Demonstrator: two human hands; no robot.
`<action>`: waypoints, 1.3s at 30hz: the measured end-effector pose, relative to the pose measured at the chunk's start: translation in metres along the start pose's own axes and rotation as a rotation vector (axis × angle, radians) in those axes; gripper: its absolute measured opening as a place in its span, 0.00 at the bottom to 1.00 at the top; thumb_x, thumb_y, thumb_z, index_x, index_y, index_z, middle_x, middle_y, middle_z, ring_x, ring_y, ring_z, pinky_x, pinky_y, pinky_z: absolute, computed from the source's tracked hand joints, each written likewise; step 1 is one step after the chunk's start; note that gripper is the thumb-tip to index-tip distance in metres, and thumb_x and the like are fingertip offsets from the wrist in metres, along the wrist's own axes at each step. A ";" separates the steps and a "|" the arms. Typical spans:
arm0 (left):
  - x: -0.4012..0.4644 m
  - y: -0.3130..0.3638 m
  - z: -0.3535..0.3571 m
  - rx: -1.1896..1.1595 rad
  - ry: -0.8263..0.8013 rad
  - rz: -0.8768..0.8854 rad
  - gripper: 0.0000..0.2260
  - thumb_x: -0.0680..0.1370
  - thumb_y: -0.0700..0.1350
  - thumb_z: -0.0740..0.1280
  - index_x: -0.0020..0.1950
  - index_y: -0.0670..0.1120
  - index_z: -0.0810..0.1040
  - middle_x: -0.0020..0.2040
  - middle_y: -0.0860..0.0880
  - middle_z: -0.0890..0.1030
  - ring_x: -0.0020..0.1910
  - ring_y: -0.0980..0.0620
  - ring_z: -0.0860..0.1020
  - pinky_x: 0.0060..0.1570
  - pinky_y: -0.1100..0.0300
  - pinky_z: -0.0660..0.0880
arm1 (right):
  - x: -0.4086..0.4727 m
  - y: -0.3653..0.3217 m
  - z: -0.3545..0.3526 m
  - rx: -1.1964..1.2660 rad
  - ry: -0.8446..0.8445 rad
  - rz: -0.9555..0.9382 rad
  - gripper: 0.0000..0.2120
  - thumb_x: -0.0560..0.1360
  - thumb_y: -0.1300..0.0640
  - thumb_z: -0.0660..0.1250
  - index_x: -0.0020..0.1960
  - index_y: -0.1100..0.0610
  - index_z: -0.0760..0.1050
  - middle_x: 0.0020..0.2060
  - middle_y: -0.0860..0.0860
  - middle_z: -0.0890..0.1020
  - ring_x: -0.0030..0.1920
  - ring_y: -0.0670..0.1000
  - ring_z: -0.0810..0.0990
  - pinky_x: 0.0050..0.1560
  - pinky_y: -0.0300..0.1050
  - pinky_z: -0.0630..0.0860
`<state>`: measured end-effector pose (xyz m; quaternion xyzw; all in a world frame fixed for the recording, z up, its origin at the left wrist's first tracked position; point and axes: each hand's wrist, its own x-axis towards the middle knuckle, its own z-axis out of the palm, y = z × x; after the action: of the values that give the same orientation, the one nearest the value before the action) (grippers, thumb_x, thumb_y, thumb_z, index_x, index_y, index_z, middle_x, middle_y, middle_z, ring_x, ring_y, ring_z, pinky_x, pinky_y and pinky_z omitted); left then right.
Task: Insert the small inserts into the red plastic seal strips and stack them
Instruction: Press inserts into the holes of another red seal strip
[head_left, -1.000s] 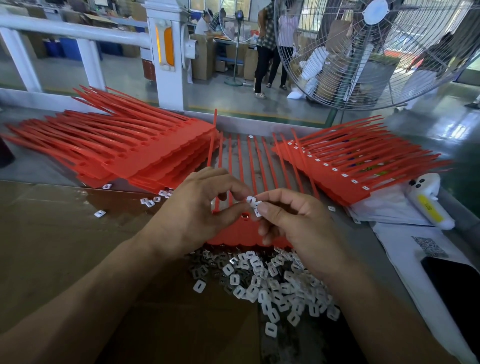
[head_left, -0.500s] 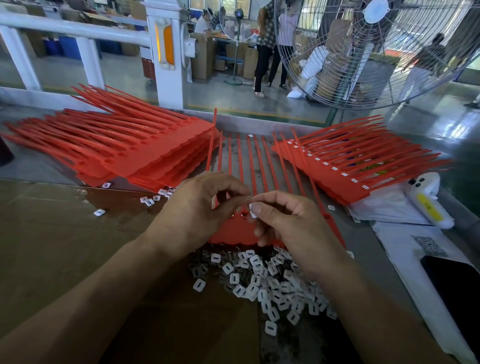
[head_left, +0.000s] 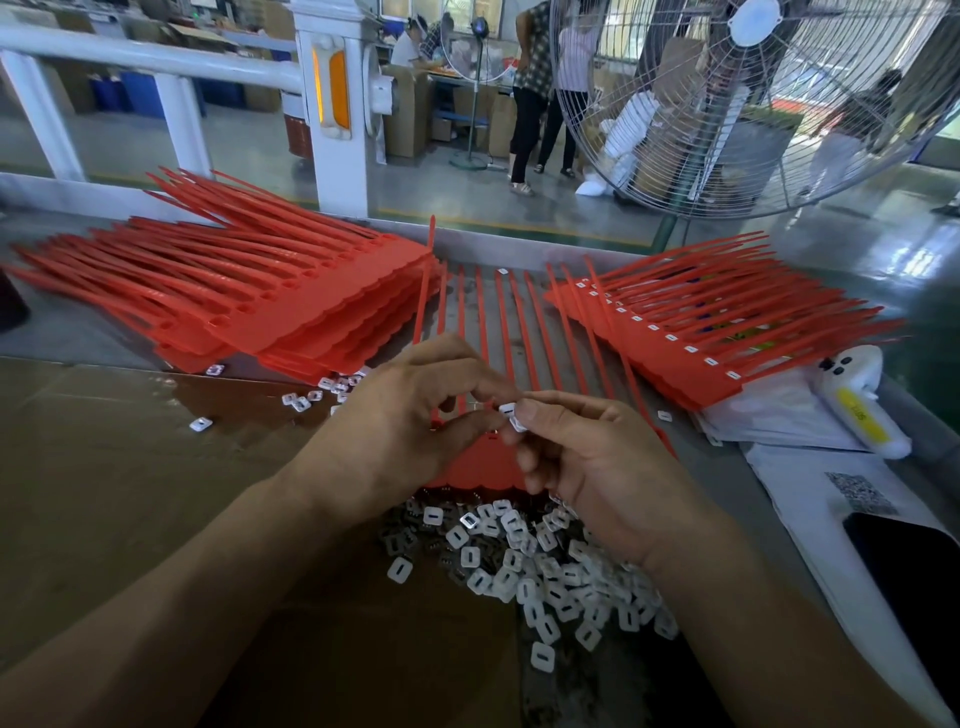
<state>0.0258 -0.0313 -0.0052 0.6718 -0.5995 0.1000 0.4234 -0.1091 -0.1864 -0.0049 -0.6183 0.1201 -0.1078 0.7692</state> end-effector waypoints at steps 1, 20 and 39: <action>0.000 0.001 0.000 0.011 0.012 0.012 0.09 0.77 0.44 0.73 0.57 0.48 0.84 0.50 0.54 0.79 0.49 0.53 0.79 0.47 0.65 0.74 | 0.000 0.000 0.000 0.006 0.002 0.007 0.06 0.76 0.59 0.71 0.47 0.58 0.87 0.39 0.55 0.84 0.33 0.48 0.79 0.31 0.40 0.76; 0.001 -0.006 -0.010 0.150 0.013 -0.124 0.07 0.77 0.49 0.74 0.54 0.51 0.84 0.50 0.57 0.79 0.48 0.58 0.78 0.49 0.55 0.77 | 0.002 0.005 -0.006 -0.165 0.100 -0.035 0.07 0.81 0.58 0.69 0.52 0.55 0.87 0.41 0.54 0.85 0.35 0.48 0.79 0.33 0.40 0.76; -0.001 -0.017 -0.022 0.215 -0.209 -0.642 0.04 0.75 0.51 0.76 0.48 0.58 0.86 0.45 0.63 0.79 0.52 0.57 0.75 0.64 0.45 0.72 | 0.002 0.006 -0.007 -0.314 0.144 -0.087 0.08 0.77 0.51 0.69 0.51 0.48 0.87 0.42 0.51 0.86 0.35 0.47 0.80 0.34 0.38 0.76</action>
<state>0.0487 -0.0173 0.0005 0.8734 -0.3839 -0.0448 0.2963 -0.1098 -0.1925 -0.0124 -0.7261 0.1635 -0.1648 0.6472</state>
